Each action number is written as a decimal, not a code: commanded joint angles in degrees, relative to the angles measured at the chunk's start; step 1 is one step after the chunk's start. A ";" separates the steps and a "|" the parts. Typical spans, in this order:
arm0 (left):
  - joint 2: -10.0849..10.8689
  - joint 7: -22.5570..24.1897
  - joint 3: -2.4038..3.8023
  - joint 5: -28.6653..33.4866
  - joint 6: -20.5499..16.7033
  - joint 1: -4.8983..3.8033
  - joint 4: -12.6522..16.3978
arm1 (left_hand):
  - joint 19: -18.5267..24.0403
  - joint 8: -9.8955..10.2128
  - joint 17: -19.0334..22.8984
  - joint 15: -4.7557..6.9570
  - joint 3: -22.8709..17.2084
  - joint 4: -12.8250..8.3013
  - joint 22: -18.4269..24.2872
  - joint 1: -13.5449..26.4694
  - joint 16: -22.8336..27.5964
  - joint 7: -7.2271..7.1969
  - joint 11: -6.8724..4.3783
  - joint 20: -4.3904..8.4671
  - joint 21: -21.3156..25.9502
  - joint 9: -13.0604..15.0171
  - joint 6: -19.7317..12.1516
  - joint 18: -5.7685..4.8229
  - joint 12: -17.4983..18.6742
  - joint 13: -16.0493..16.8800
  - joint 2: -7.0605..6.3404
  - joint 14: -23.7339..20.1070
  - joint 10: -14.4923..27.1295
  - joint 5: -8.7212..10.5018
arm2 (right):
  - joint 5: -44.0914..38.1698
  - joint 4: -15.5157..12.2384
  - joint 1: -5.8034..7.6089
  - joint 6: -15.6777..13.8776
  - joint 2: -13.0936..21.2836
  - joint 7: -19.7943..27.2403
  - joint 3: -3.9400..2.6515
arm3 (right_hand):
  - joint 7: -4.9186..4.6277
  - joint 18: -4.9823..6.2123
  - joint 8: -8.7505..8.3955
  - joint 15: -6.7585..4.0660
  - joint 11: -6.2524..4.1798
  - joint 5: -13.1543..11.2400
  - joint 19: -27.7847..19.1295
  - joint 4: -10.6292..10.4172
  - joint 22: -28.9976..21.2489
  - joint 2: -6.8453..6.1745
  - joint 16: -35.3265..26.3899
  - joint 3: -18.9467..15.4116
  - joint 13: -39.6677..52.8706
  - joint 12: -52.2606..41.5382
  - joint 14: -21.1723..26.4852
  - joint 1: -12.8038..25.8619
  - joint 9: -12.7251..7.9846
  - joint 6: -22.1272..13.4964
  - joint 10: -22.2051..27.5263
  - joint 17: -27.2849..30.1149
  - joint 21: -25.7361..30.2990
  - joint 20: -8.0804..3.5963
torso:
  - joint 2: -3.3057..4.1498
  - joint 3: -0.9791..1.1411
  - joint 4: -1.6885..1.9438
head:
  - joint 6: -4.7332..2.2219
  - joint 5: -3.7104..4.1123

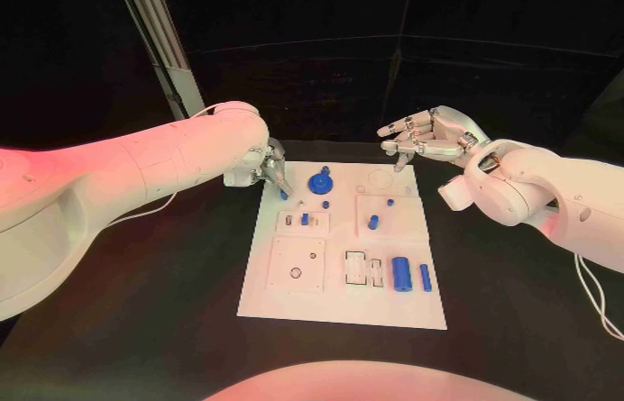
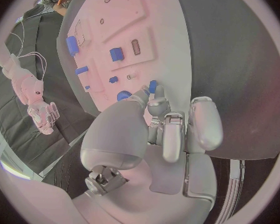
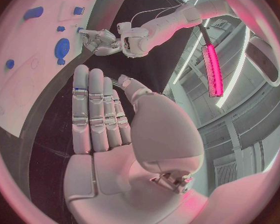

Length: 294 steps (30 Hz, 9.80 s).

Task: Assemble the parts on the task board

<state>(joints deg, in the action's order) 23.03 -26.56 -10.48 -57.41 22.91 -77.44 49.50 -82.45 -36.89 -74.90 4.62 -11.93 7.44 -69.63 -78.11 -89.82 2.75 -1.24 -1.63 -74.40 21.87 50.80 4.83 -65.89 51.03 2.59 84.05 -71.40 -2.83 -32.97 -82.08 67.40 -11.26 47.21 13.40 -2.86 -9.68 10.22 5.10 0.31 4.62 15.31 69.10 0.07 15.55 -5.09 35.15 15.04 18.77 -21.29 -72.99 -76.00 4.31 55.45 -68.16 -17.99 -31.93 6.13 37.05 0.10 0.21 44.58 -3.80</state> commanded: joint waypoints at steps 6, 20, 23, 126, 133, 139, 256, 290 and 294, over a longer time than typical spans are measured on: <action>1.77 2.47 0.02 0.53 -3.91 -0.04 2.56 | -0.24 -1.15 -15.10 0.06 -12.32 -4.76 -0.42 0.87 -0.18 0.16 -0.18 0.11 -0.45 0.16 0.30 -0.35 0.71 -0.37 -3.28 5.95 -1.52 -0.46 | 0.03 -0.03 0.10 0.59 0.03 0.52 -0.03 | 0.05 0.10 0.36 0.07 -0.15 0.33 -0.33 -0.19 0.11 0.46 0.38 0.34 0.05 -0.27 0.51 0.11 0.01 -0.25 0.36 -0.06 0.27 -0.07 | -0.09 -0.02 0.13 | 0.04 -0.12; 9.84 1.92 0.03 1.76 -12.50 -0.15 14.07 | -0.54 -2.57 -15.10 0.17 -19.45 -6.38 -1.09 4.83 -0.18 0.00 -0.25 0.15 -0.76 0.69 0.60 -0.45 0.56 -0.34 -5.71 5.95 -2.53 -0.40 | 0.03 0.51 0.10 0.74 0.04 0.57 -0.02 | 0.05 0.10 0.36 0.07 -0.15 0.33 -0.33 -0.19 0.11 0.46 0.38 0.34 0.05 -0.27 0.51 0.11 0.01 -0.25 0.36 -0.06 0.27 -0.07 | -0.06 -0.04 0.04 | -0.56 -0.08; 11.80 1.89 0.00 1.88 -14.48 -0.08 17.04 | -0.59 -2.66 -15.10 0.18 -19.66 -6.40 -1.19 5.03 -0.18 -0.02 -0.26 0.16 -0.83 0.73 0.64 -0.47 0.44 -0.16 -5.79 5.95 -2.66 -0.39 | 0.03 0.61 0.10 0.79 0.04 0.56 -0.02 | 0.05 0.10 0.36 0.07 -0.15 0.33 -0.33 -0.19 0.11 0.46 0.38 0.34 0.05 -0.27 0.51 0.11 0.01 -0.25 0.36 -0.06 0.27 -0.07 | -0.04 -0.09 0.11 | -0.58 -0.17; 15.50 -1.75 -0.19 1.91 -12.81 2.85 26.36 | -1.15 -5.37 -15.10 0.81 -22.87 -5.87 -2.32 11.83 -0.18 -1.14 -1.12 0.66 -1.39 2.09 2.20 -0.66 -1.13 2.07 -8.75 5.95 -4.63 -5.28 | 0.03 1.60 0.06 1.83 -0.50 0.59 0.02 | 0.02 0.11 0.48 0.12 -0.11 0.47 -0.44 -0.30 0.17 0.57 0.55 0.42 0.09 -0.41 0.70 0.24 0.03 -0.27 0.53 -0.16 0.26 -0.01 | 0.05 -0.03 -0.09 | 1.36 -0.59; 15.50 -1.98 -0.19 1.90 -12.69 2.85 26.34 | -1.31 -5.71 -15.10 1.00 -22.24 -5.28 -2.68 13.08 -0.18 -1.43 -1.35 0.82 -1.63 2.33 2.71 -0.73 -1.61 2.76 -9.06 5.95 -5.07 -5.50 | 0.03 1.65 0.06 1.90 -0.51 0.58 0.02 | 0.02 0.11 0.48 0.12 -0.11 0.47 -0.44 -0.30 0.17 0.57 0.55 0.42 0.09 -0.41 0.70 0.24 0.03 -0.27 0.53 -0.16 0.26 -0.01 | 0.05 -0.02 -0.09 | 1.41 -0.54; 15.39 -2.12 -0.19 1.90 -12.99 2.86 26.01 | -1.42 -5.87 -15.10 1.16 -21.10 -4.00 -2.91 15.06 -0.18 -1.59 -1.50 1.00 -1.77 2.51 3.02 -0.78 -1.78 3.01 -9.14 5.95 -5.23 -5.49 | 0.03 1.65 0.06 1.94 -0.49 0.52 0.02 | 0.02 0.11 0.51 0.12 -0.11 0.50 -0.47 -0.27 0.19 0.58 0.60 0.47 0.10 -0.45 0.75 0.21 0.04 -0.28 0.59 -0.19 0.25 0.00 | 0.05 0.00 -0.11 | 1.28 -0.52; 2.64 30.40 -1.26 -23.90 -26.46 5.35 12.24 | 1.48 19.92 11.19 -4.28 -6.08 -7.46 16.92 -0.88 12.31 5.41 5.94 -3.66 18.55 -17.52 3.88 2.85 40.00 -45.73 -9.43 1.04 16.25 -3.64 | -0.09 1.91 0.05 2.27 -1.19 0.72 0.03 | -0.01 0.12 0.58 0.15 -0.09 0.53 -0.58 -0.23 0.23 0.59 0.71 0.58 0.11 -0.55 0.94 0.16 0.04 -0.35 0.76 -0.25 0.24 0.03 | 0.06 0.00 -0.08 | 0.21 0.95; 2.52 30.66 -1.18 -23.94 -27.46 5.82 12.17 | 1.12 22.39 12.06 -3.57 -16.35 -11.13 12.81 -1.42 11.62 5.13 5.11 -2.97 15.17 -17.92 9.22 2.29 44.83 -47.24 -7.97 1.20 8.89 -3.64 | -0.09 1.96 0.05 2.32 -1.31 0.75 0.02 | -0.03 0.13 0.63 0.16 -0.07 0.56 -0.63 -0.18 0.28 0.64 0.81 0.69 0.13 -0.65 1.05 0.10 0.05 -0.39 0.84 -0.31 0.21 0.04 | -0.02 -0.05 0.03 | 0.29 1.17; 3.61 31.17 -0.91 -23.90 -29.69 5.80 13.48 | 1.02 22.68 12.12 -3.58 -16.94 -11.40 12.25 -1.08 11.56 5.14 5.11 -2.99 14.69 -17.92 9.49 2.20 45.37 -47.22 -8.21 1.21 8.49 -3.61 | -0.09 1.98 0.05 2.31 -1.29 0.78 0.02 | -0.03 0.13 0.63 0.16 -0.07 0.56 -0.63 -0.18 0.28 0.64 0.81 0.69 0.13 -0.65 1.05 0.10 0.05 -0.39 0.84 -0.31 0.21 0.04 | -0.09 -0.03 0.06 | 0.20 1.14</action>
<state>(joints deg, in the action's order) 26.47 4.05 -11.48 -80.97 -4.56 -71.60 62.62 -81.12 -14.40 -62.83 0.83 -28.64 -3.95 -57.31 -79.76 -78.06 7.87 3.99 -4.61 -59.46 3.99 59.80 7.97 -20.64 3.74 -5.44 83.95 -62.47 -6.35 -33.06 -80.04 67.34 -9.34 45.92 13.55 -2.81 -9.68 10.22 5.48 0.51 4.61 15.65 68.89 -0.11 15.77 -4.87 35.60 15.48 18.81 -21.74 -72.38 -75.78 4.31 55.45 -67.76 -18.24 -31.93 6.34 37.02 0.05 0.24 44.82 -2.62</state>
